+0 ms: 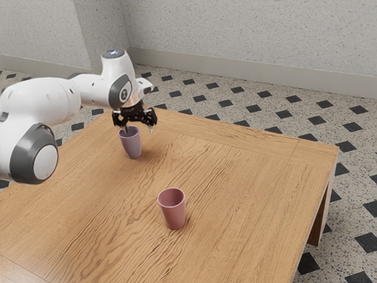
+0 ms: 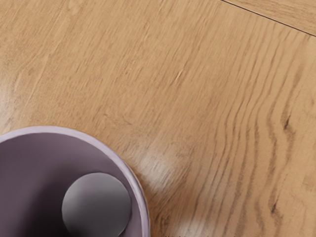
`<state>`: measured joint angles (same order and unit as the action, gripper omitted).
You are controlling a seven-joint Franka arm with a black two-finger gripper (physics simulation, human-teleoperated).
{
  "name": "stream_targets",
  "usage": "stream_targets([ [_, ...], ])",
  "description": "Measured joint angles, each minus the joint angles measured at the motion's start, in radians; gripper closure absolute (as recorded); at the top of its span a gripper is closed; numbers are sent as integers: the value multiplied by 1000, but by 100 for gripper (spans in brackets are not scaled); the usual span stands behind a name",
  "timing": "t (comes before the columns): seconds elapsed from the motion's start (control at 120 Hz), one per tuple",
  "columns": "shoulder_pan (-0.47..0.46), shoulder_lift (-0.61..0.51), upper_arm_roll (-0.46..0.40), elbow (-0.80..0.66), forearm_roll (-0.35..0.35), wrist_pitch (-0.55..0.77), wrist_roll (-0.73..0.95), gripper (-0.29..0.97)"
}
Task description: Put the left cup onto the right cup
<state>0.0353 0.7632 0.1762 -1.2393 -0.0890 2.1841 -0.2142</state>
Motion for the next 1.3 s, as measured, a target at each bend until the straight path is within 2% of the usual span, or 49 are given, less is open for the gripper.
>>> stream_targets([
  [0.667,1,23,-1,-14,-15,5,-1,1],
  [0.733,1,22,0,-14,-15,4,0,8],
  [0.908,7,18,0,-14,-16,4,1,41],
  [1.033,8,15,1,-14,-10,1,2,59],
  [1.158,8,11,5,-13,-7,-6,2,69],
  [1.3,8,10,6,-13,-8,-12,2,74],
])
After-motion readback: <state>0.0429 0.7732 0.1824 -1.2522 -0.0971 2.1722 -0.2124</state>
